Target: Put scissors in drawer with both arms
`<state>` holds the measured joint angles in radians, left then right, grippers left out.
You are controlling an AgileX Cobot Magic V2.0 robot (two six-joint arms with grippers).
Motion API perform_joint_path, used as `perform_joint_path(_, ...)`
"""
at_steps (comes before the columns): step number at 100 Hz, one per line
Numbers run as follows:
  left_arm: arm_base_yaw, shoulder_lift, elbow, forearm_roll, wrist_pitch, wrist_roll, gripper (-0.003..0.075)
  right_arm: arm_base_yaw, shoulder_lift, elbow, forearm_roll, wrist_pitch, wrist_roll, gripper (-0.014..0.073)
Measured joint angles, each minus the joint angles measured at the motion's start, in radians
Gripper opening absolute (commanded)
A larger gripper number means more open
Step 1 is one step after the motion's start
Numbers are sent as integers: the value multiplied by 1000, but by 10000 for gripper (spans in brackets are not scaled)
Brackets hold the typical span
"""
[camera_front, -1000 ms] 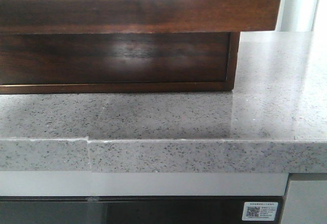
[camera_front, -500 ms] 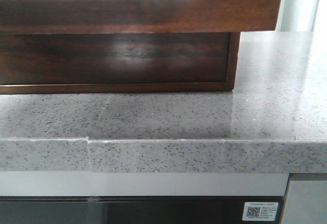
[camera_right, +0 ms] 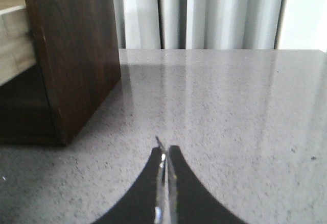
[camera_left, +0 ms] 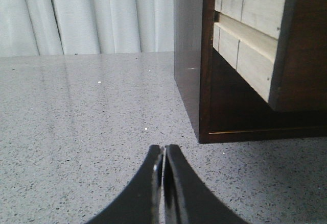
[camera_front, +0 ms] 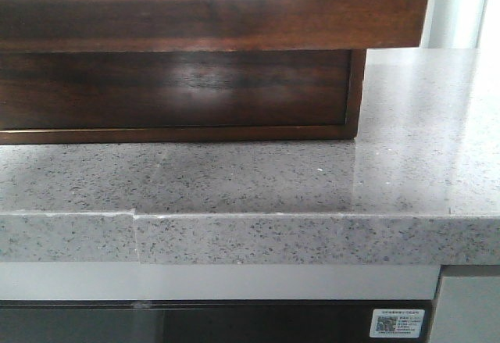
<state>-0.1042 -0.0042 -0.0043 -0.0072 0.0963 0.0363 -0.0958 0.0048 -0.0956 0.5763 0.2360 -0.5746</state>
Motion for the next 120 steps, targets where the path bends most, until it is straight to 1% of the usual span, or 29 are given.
perform_joint_path(10,0,0,0,0,0,0,-20,0,-11,58,2,-31,0,-69)
perform_joint_path(16,0,0,0,0,0,0,-20,0,-15,85,-56,-42,51,-69)
perform_joint_path(21,0,0,0,0,0,0,-20,0,-15,104,-153,-57,151,-69)
perform_joint_path(27,0,0,0,0,0,0,-20,0,-15,106,-304,-80,343,-69)
perform_joint_path(33,0,0,0,0,0,0,-20,0,-15,106,-489,-101,543,-69)
perform_joint_path(35,0,0,0,0,0,0,-20,0,-15,106,-542,-103,575,-69)
perform_joint_path(36,0,0,0,0,0,0,-20,0,-15,106,-558,-107,612,-69)
perform_joint_path(39,0,0,0,0,0,0,-20,0,-15,106,-619,-116,661,-69)
perform_joint_path(47,0,0,0,0,0,0,-20,0,-15,106,-687,-138,740,-69)
perform_joint_path(56,0,0,0,0,0,0,-20,2,-15,106,-711,-146,765,-69)
perform_joint_path(62,0,0,0,0,0,0,-20,23,-15,106,-713,-146,763,-69)
perform_joint_path(80,0,0,0,0,0,0,-20,86,-15,106,-638,-146,669,-69)
perform_joint_path(96,0,0,0,0,0,0,-20,87,-15,106,-613,-146,646,-69)
perform_joint_path(120,0,0,0,0,0,0,-20,87,-15,106,-595,-146,645,-69)
